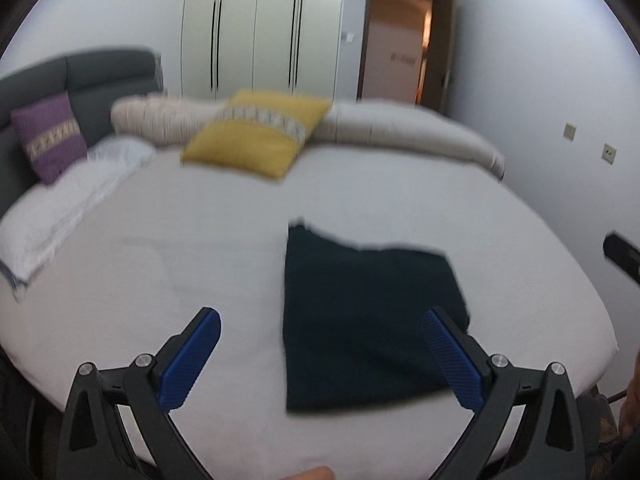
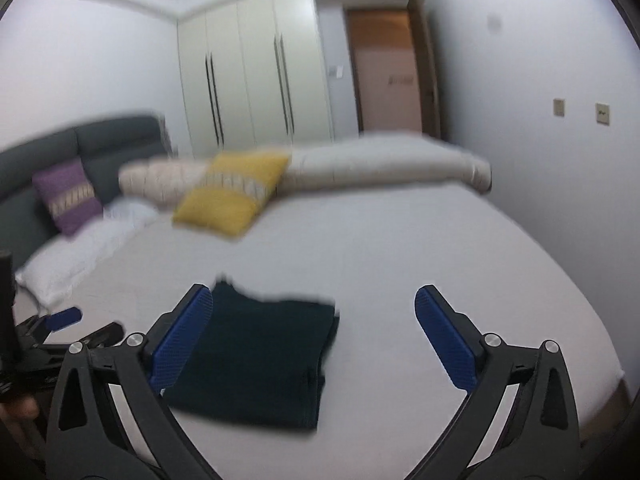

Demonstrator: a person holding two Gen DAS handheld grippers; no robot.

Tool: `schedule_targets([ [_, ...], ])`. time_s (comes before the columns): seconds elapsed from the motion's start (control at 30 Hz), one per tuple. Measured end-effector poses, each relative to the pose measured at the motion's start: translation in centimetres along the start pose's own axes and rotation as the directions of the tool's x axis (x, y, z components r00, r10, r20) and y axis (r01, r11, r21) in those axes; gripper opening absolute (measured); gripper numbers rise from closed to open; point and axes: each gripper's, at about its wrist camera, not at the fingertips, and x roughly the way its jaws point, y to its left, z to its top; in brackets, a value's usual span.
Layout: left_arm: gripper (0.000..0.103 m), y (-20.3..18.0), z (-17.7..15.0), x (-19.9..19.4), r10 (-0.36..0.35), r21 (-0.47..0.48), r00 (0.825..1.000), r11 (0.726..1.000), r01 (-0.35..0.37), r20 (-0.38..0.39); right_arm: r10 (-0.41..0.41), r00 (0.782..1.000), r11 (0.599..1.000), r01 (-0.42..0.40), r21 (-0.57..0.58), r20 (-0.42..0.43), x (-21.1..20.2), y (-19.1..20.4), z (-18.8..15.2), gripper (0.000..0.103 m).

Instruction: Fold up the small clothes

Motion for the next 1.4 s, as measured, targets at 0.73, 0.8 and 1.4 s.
schedule_targets([
  [0.73, 0.103, 0.9, -6.0, 6.8, 0.075, 0.013, 0.979, 0.997, -0.074, -0.19, -0.021, 0.937, 0.999, 0.034, 0.032, -0.349, 13.6, 2.5, -11.1, 0.103],
  [0.8, 0.103, 0.9, -6.0, 6.7, 0.078, 0.014, 0.979, 0.997, -0.076, -0.186, -0.032, 0.937, 0.999, 0.038, 0.012, -0.349, 13.7, 2.7, -11.2, 0.103],
  [1.4, 0.103, 1.2, -5.7, 6.2, 0.101, 0.025, 0.98, 0.995, -0.098, -0.171, -0.031, 0.928, 1.0, 0.03, -0.008, -0.37, 12.4, 3.2, -10.7, 0.103],
])
